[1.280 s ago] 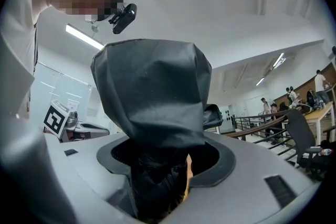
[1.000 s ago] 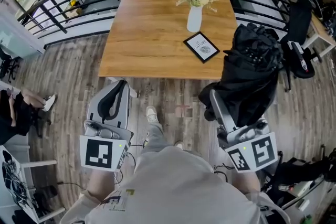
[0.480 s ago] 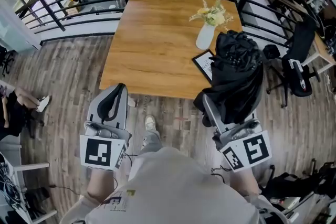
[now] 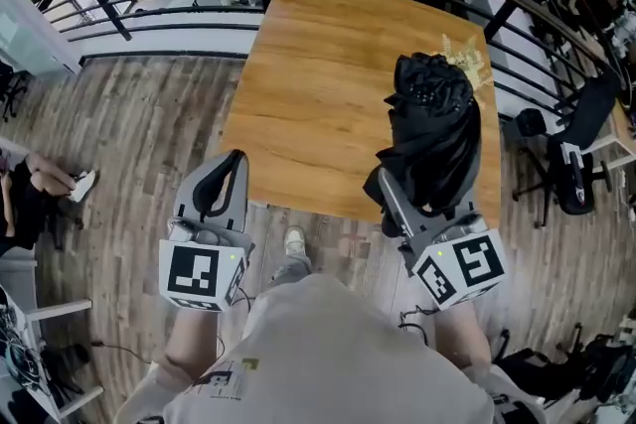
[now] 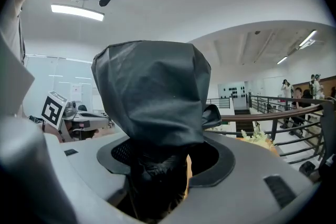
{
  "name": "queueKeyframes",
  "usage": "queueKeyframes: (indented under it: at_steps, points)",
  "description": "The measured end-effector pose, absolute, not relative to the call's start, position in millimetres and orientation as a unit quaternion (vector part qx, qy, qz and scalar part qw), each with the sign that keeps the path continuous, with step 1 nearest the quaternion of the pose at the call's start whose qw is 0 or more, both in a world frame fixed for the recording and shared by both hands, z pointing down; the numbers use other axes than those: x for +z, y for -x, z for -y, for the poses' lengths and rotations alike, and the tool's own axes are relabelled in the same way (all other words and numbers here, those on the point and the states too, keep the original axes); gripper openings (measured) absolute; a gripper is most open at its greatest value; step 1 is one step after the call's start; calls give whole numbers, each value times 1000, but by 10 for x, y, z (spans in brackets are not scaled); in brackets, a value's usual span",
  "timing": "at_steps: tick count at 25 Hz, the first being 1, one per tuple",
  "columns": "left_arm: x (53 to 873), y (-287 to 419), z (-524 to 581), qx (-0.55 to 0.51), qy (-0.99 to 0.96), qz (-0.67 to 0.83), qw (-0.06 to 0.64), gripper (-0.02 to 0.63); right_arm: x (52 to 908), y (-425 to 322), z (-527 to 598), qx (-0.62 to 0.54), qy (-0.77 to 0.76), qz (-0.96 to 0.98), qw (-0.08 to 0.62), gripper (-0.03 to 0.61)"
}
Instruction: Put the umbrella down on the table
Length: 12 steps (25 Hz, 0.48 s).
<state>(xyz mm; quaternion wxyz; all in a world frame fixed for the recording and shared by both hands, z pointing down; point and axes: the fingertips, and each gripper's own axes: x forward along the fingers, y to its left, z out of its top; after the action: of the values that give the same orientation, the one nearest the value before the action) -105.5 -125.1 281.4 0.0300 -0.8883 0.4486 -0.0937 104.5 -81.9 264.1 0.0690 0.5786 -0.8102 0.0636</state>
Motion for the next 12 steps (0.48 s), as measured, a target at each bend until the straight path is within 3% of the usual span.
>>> queueKeyframes:
  at_steps: [12]
  points:
    - [3549,1400,2187,-153,889,-432,-24,25,3415,-326,1981,144,-524,830,127,295]
